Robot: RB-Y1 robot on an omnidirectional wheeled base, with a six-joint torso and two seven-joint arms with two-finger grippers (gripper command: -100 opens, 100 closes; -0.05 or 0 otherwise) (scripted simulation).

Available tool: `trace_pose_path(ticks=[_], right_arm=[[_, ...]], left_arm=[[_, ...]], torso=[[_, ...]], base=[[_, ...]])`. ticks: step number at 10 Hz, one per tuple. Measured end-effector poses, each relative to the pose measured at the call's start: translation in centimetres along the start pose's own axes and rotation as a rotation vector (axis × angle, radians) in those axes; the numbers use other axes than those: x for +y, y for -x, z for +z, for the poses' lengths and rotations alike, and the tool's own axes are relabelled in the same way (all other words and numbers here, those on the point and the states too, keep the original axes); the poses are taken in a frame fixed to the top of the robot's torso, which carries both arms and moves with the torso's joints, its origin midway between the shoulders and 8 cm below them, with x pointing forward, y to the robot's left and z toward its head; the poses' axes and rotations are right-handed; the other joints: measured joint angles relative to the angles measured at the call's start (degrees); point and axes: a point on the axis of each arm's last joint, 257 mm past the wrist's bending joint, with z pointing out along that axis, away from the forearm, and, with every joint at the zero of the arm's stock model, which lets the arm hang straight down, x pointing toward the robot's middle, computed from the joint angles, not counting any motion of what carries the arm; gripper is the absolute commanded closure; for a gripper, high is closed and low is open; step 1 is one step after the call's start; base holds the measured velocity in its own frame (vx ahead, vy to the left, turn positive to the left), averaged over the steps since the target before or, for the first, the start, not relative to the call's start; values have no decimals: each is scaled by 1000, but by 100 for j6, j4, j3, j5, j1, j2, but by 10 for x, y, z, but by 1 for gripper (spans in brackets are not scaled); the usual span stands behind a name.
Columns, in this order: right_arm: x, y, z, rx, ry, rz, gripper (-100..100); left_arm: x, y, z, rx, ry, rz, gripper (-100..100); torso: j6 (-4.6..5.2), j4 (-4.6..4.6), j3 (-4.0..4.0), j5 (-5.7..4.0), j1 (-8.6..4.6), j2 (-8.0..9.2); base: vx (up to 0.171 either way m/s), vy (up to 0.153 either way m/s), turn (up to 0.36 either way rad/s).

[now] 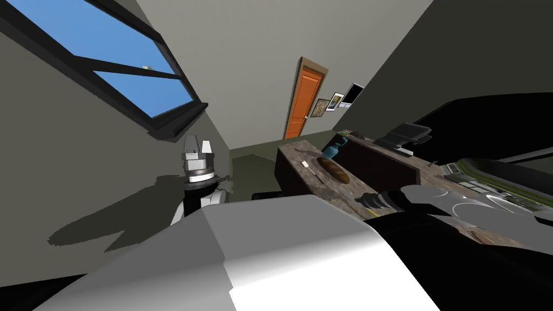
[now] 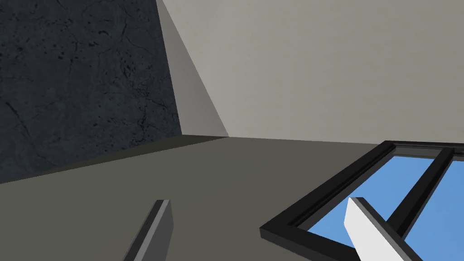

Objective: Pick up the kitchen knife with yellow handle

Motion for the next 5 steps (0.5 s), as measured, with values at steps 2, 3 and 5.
trace_pose_path(ticks=[2, 3, 5], right_arm=[[-7, 10, -3, 8, 2, -78, 100], [-11, 13, -5, 13, 3, -118, 100], [-13, 18, -6, 18, 6, -160, 0]], left_arm=[[0, 0, 0, 0, 0, 0, 0], [0, 0, 0, 0, 0, 0, 0], [0, 0, 0, 0, 0, 0, 0]], torso=[[-6, -3, -6, 2, 16, -9], [-7, -4, -12, 4, 25, -22], [-18, 3, 8, -1, -9, 16]], base=[[205, 111, -399], [178, 88, -348], [34, 22, -28]])
